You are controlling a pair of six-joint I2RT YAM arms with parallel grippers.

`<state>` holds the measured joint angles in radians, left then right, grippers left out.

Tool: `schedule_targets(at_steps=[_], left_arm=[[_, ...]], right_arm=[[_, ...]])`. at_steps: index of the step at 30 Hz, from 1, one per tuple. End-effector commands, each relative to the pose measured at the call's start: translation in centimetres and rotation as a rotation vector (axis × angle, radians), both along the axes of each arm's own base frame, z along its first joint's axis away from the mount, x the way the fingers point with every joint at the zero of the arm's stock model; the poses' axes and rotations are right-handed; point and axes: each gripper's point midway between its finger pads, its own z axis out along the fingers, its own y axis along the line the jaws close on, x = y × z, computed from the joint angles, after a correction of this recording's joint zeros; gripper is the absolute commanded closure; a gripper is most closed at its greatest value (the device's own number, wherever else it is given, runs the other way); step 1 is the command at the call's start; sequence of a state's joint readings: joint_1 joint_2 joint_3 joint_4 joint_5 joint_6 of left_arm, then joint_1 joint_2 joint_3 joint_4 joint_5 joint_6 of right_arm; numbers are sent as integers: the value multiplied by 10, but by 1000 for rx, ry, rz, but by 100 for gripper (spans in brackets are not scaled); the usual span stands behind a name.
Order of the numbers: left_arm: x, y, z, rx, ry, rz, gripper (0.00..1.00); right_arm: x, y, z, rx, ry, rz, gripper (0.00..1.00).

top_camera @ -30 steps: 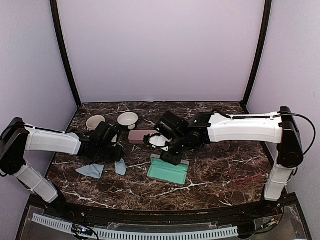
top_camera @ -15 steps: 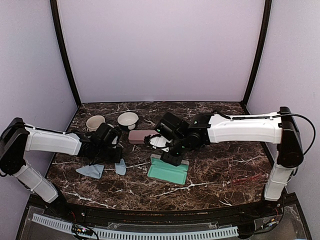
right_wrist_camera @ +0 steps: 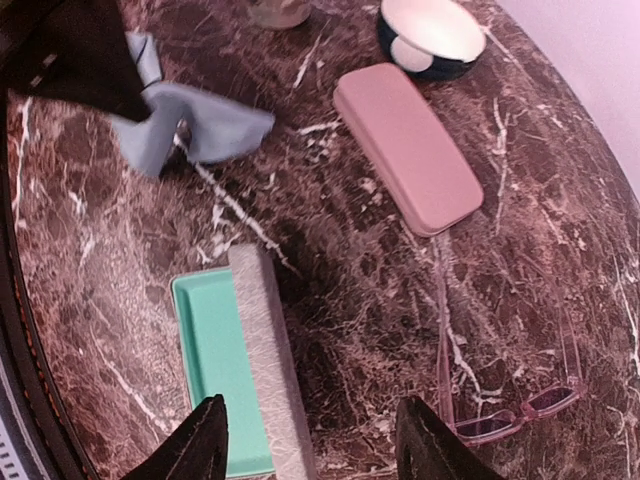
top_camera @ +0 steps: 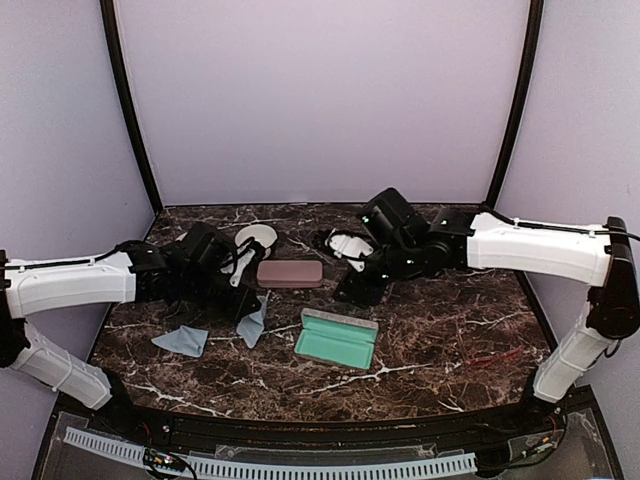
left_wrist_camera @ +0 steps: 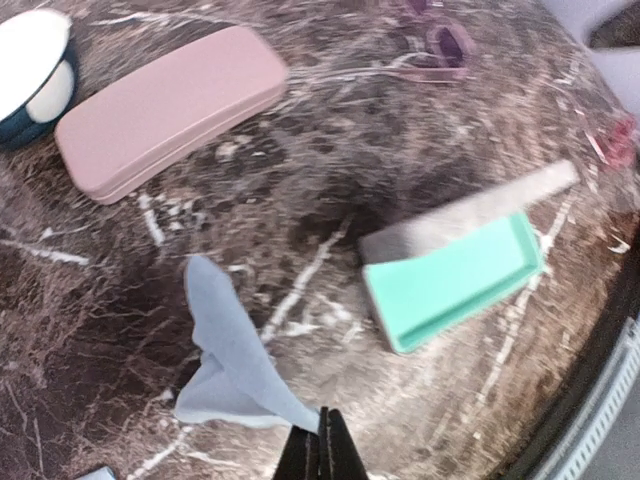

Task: Organize the sunglasses
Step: Pick up the glasses cleaning cloth at the center of the board, then place the glasses cleaning cloth at the center of the board.

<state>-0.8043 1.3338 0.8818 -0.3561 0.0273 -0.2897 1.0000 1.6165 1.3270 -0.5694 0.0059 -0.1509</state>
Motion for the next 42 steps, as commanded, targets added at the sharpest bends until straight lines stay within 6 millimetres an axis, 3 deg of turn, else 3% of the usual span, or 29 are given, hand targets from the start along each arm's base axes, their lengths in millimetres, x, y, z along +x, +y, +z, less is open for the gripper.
schedule_targets(at_steps=[1, 5, 11, 17, 19, 22, 25, 30, 37, 42], left_arm=[[-64, -28, 37, -107, 77, -302, 100], [-115, -55, 57, -160, 123, -503, 100], [-156, -91, 50, -101, 178, -680, 100], [-188, -128, 64, -206, 193, -832, 100], [-187, -130, 55, -210, 197, -828, 100], [-173, -120, 24, -171, 236, -763, 100], [-155, -99, -17, -106, 310, -657, 100], [-153, -65, -71, 47, 396, -584, 100], [-158, -54, -73, 51, 348, -629, 100], [-145, -54, -76, 83, 303, -578, 100]], right_arm=[[16, 0, 42, 217, 31, -48, 41], [25, -8, 50, 293, 74, -103, 40], [36, -22, 50, 325, 98, -204, 40], [39, -43, 44, 338, 125, -296, 40], [40, -48, 46, 347, 124, -321, 40], [34, -58, 32, 328, 146, -344, 40], [30, -62, 25, 321, 159, -351, 40], [17, -58, 4, 310, 235, -319, 40], [-23, -40, -17, 340, 349, -231, 39], [-67, -21, -22, 341, 402, -148, 39]])
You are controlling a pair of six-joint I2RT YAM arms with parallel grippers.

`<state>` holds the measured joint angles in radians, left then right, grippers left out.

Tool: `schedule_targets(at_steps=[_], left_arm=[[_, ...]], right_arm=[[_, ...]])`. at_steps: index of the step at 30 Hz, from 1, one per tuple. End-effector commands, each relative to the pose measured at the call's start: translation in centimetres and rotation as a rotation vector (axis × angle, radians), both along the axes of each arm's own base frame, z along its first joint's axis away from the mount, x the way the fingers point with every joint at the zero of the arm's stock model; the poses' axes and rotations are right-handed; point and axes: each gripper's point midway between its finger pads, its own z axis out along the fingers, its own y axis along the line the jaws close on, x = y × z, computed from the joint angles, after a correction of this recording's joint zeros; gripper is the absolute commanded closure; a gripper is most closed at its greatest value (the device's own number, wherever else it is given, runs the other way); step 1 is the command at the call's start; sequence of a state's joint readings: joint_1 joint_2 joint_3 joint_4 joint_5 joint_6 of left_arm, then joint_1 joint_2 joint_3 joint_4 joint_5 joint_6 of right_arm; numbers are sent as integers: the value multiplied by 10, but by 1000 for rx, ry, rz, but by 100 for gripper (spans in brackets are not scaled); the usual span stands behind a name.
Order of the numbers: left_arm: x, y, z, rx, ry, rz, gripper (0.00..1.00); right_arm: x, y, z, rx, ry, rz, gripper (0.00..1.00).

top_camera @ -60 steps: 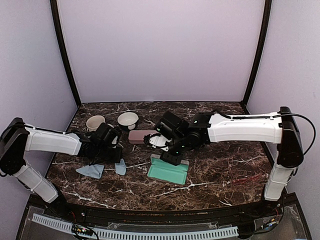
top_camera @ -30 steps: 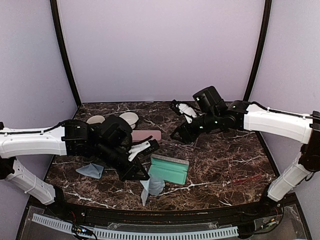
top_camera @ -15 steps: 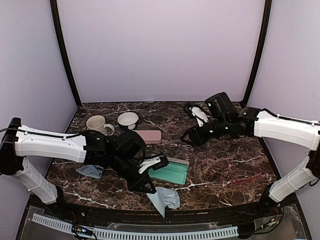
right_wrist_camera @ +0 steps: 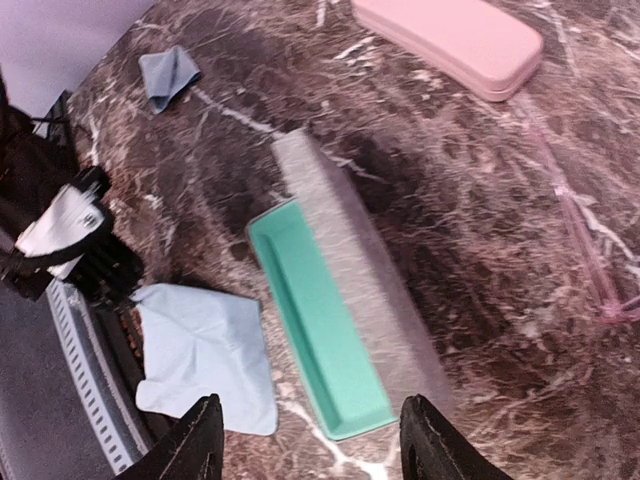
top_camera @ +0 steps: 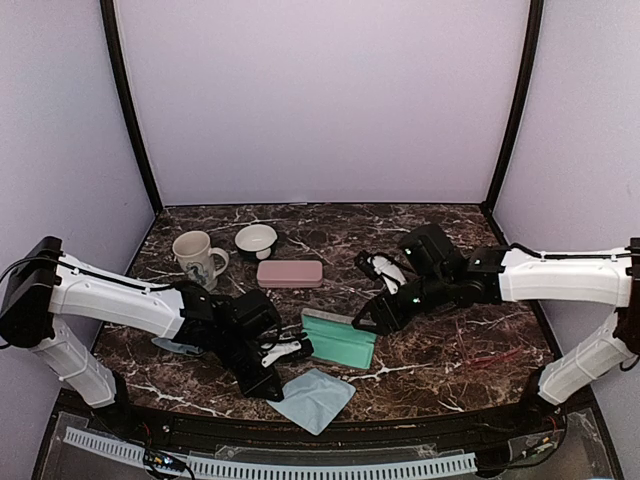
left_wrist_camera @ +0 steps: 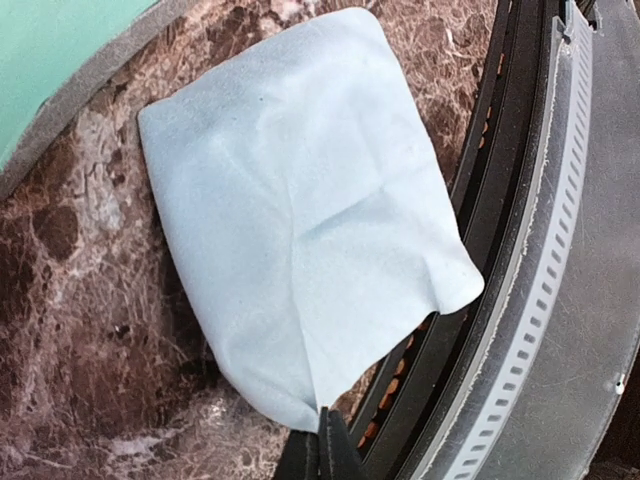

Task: Organize the sunglasses
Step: Place the glasses cleaning cloth at the center of the board.

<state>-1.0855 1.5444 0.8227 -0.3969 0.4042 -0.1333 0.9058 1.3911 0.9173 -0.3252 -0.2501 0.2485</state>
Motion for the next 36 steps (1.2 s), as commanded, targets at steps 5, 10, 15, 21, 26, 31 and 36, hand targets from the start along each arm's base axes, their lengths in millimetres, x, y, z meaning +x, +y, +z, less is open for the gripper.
schedule_targets(at_steps=[5, 10, 15, 21, 26, 31, 36], left_arm=[[34, 1, -1, 50, -131, 108, 100], [52, 8, 8, 57, -195, 148, 100], [63, 18, 8, 86, -235, 168, 99], [59, 25, -5, 133, -206, 165, 96], [59, 26, -4, 135, -203, 181, 89], [65, 26, 4, 110, -236, 215, 66], [74, 33, 12, 114, -295, 271, 51]], right_arm=[[-69, 32, -13, 44, 67, 133, 40], [-85, 34, -40, -32, 93, 146, 43], [-92, 38, -61, -81, 105, 143, 46], [-98, 40, -83, -154, 115, 137, 49], [-102, 40, -99, -218, 116, 133, 52], [-103, 42, -109, -274, 90, 124, 55], [-101, 41, -114, -314, 65, 107, 59]])
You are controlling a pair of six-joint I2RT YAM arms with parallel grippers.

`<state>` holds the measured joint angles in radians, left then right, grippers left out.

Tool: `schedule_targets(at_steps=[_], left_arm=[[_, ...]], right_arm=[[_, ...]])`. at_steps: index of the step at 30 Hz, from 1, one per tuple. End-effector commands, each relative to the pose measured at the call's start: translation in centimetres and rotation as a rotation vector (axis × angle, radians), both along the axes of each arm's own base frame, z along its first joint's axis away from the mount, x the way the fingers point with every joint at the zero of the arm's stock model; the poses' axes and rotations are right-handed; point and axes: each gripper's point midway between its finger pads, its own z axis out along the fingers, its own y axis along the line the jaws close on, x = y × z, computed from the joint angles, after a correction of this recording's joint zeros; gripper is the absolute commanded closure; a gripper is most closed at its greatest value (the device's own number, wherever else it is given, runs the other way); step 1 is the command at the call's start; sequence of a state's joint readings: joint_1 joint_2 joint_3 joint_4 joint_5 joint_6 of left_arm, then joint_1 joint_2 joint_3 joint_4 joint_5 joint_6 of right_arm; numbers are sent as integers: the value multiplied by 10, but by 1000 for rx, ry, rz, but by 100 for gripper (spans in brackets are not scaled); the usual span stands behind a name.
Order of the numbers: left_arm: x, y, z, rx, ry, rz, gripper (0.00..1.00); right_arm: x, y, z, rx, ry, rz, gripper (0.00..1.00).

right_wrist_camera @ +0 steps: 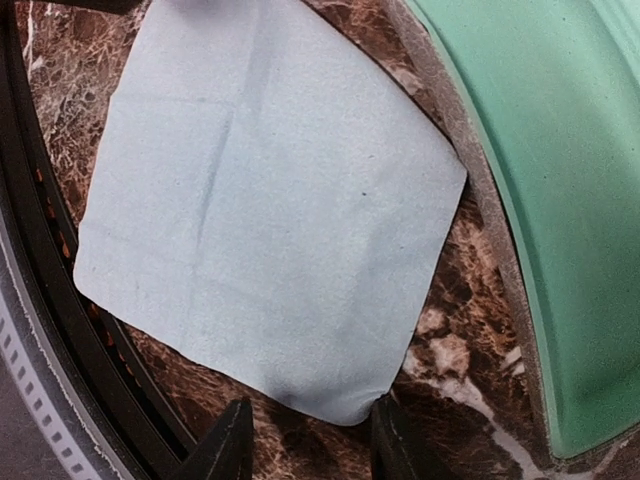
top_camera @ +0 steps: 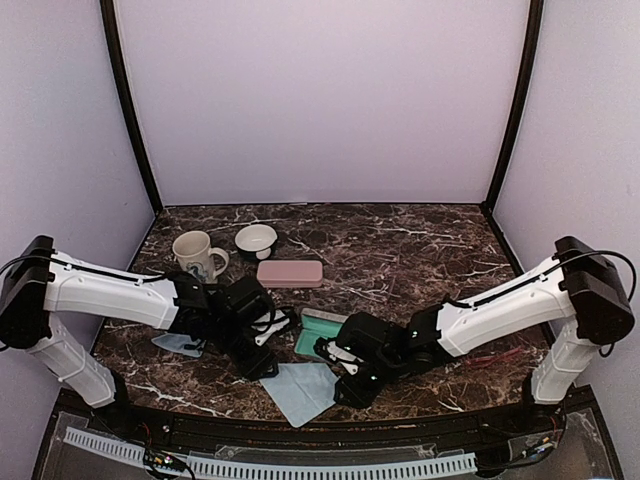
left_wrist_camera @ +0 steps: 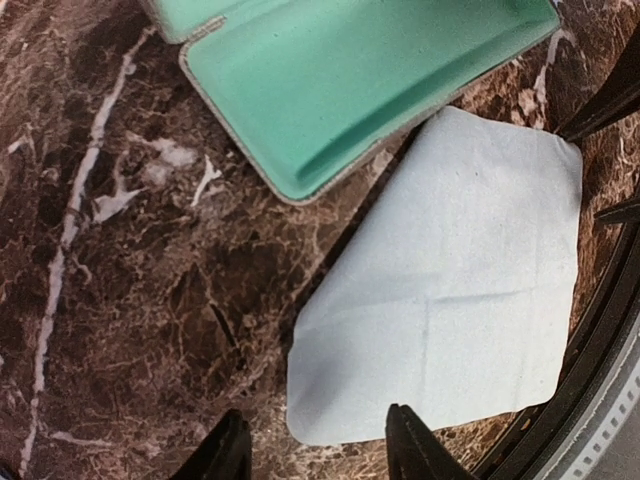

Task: Organize the sunglasses
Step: Pick up the glasses cleaning cloth from the center of the board.

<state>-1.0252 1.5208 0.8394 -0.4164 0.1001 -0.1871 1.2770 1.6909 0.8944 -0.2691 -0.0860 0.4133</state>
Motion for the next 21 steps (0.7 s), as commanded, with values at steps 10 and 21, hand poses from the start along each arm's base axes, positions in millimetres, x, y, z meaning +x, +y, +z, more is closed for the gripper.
schedule_targets(at_steps=[10, 21], left_arm=[[12, 19, 26, -29, -117, 102, 48], [-6, 13, 32, -121, -185, 29, 50]], right_arm=[[3, 3, -7, -69, -71, -23, 67], [4, 4, -4, -64, -75, -64, 86]])
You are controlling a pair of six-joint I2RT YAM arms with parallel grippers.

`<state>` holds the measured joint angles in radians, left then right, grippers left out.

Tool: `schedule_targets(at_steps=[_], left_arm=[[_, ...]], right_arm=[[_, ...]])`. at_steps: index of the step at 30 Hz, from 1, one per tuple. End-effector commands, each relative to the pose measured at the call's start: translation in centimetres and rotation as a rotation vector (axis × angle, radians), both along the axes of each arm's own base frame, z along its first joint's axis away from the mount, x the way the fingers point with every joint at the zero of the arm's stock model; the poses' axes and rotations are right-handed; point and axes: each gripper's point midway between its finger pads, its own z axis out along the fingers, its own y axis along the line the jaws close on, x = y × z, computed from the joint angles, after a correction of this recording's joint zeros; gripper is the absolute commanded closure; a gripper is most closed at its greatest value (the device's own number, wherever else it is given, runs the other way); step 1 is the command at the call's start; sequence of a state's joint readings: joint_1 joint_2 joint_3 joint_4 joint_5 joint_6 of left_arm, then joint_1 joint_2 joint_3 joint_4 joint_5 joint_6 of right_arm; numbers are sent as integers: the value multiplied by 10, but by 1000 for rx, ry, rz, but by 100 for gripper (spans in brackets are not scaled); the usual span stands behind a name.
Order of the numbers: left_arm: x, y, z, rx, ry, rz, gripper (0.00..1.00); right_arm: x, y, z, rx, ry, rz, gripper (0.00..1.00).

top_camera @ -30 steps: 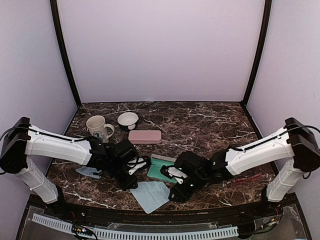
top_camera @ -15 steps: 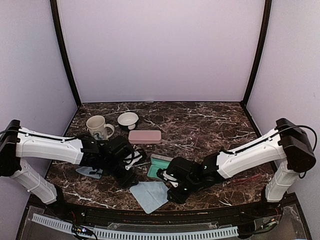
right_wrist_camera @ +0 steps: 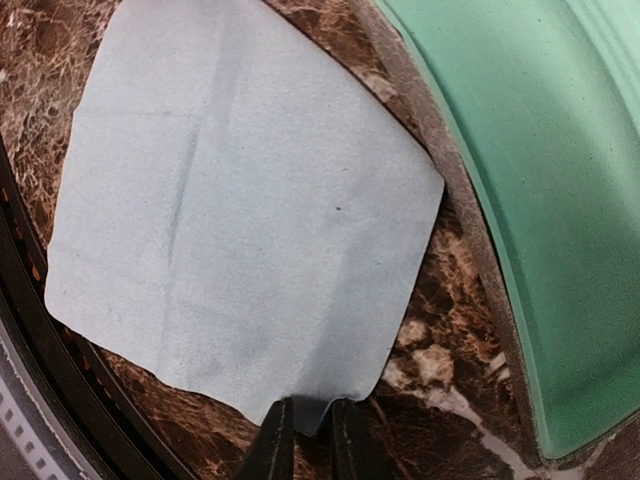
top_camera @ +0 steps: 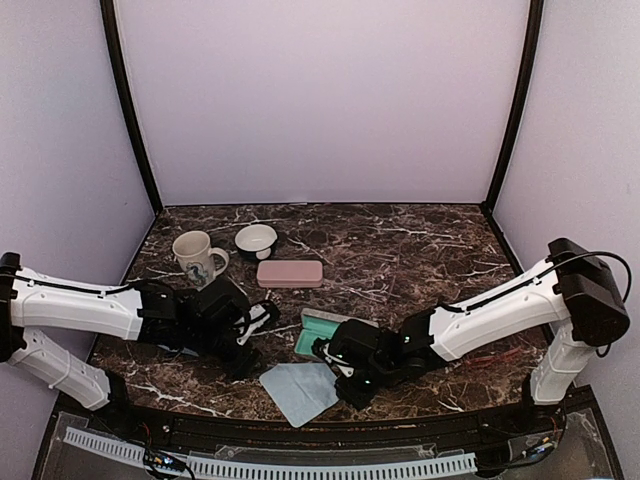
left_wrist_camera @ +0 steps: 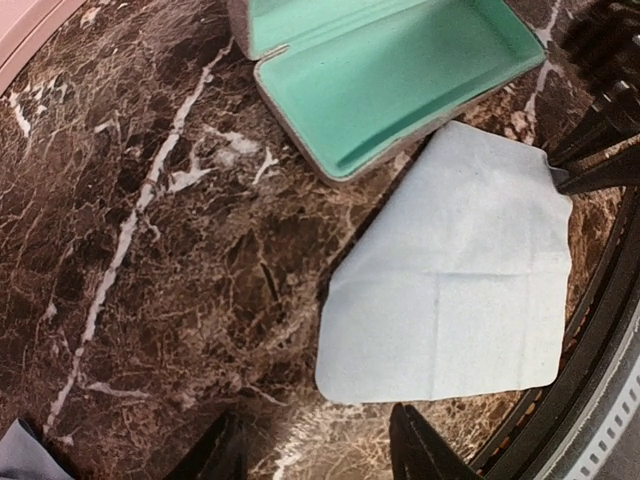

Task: Organize the sunglasses
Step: Pick up the glasses cleaning cloth from the center of the board.

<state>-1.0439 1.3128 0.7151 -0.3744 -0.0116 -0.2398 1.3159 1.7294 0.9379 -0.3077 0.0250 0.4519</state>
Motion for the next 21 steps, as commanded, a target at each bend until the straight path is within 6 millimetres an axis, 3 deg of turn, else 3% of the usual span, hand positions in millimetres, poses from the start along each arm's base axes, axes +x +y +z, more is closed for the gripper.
schedule_targets(at_steps=[1, 7, 17, 21], left_arm=[[-13, -14, 10, -65, -72, -79, 50], [-46, -41, 7, -119, -89, -225, 50], [-87, -67, 3, -199, -108, -447, 51], [-104, -75, -2, -189, -130, -554, 51]], right_arm=[[-1, 2, 1, -3, -4, -26, 87], [0, 9, 6, 35, 15, -53, 100], [15, 15, 41, 219, 91, -141, 100], [24, 12, 44, 258, 130, -177, 100]])
